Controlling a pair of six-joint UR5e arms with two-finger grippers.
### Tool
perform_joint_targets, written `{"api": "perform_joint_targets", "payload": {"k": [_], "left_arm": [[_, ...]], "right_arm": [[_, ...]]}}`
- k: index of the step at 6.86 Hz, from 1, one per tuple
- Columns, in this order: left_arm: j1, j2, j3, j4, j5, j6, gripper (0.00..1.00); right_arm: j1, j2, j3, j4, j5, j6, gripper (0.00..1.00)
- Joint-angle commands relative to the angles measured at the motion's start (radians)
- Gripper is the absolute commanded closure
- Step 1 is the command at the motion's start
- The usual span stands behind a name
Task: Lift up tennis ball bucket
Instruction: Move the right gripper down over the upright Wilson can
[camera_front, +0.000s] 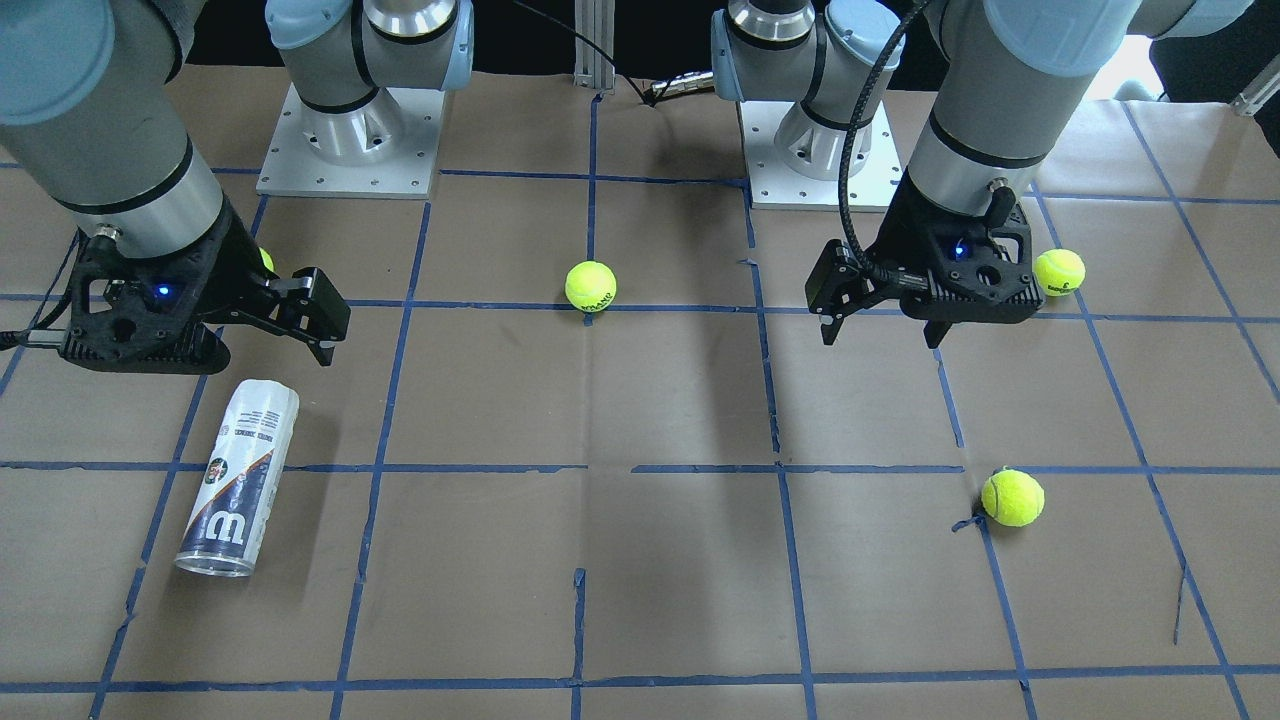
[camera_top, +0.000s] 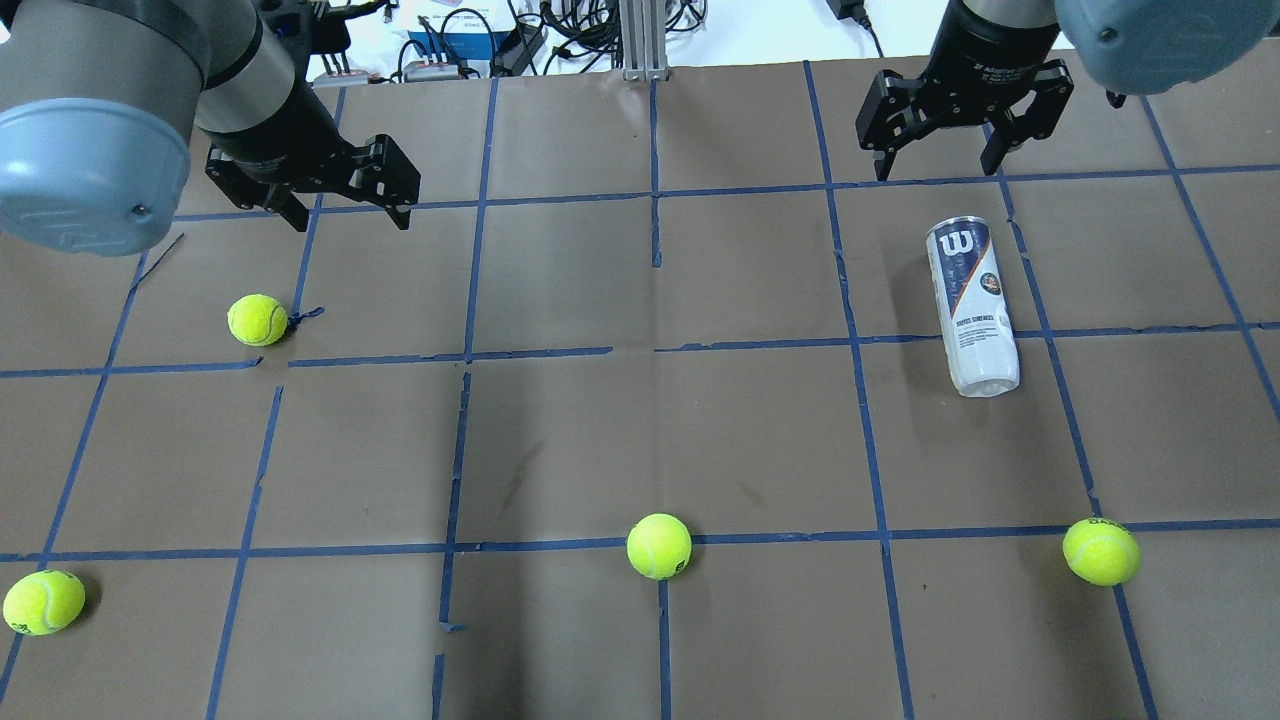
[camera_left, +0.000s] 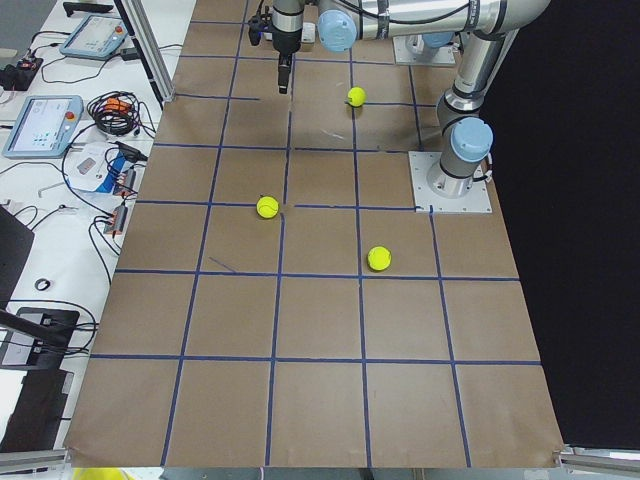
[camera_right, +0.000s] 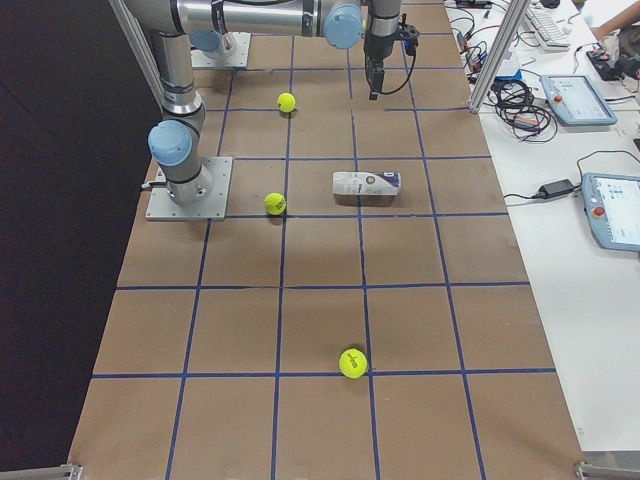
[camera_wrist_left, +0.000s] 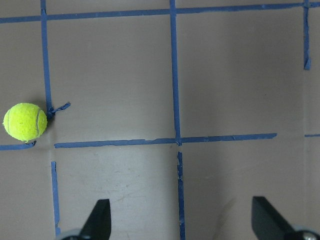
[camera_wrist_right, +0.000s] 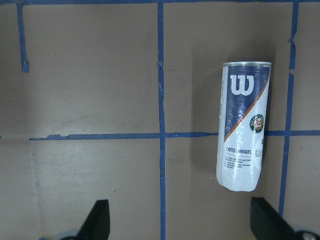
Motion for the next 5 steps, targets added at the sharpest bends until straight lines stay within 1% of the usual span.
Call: {"api": "perform_joint_targets", "payload": {"k": [1, 5], "left_arm": [[0.0, 0.003, 0.0, -0.002, 0.002, 0.0, 0.0], [0.0, 0.006, 0.005, -0.002, 0.002, 0.002, 0.0]], "right_arm": [[0.002, 0.001, 0.005, 0.001, 0.004, 0.0, 0.0], [0.002, 0.002, 0.005, 0.002, 0.002, -0.002, 0.0]]}}
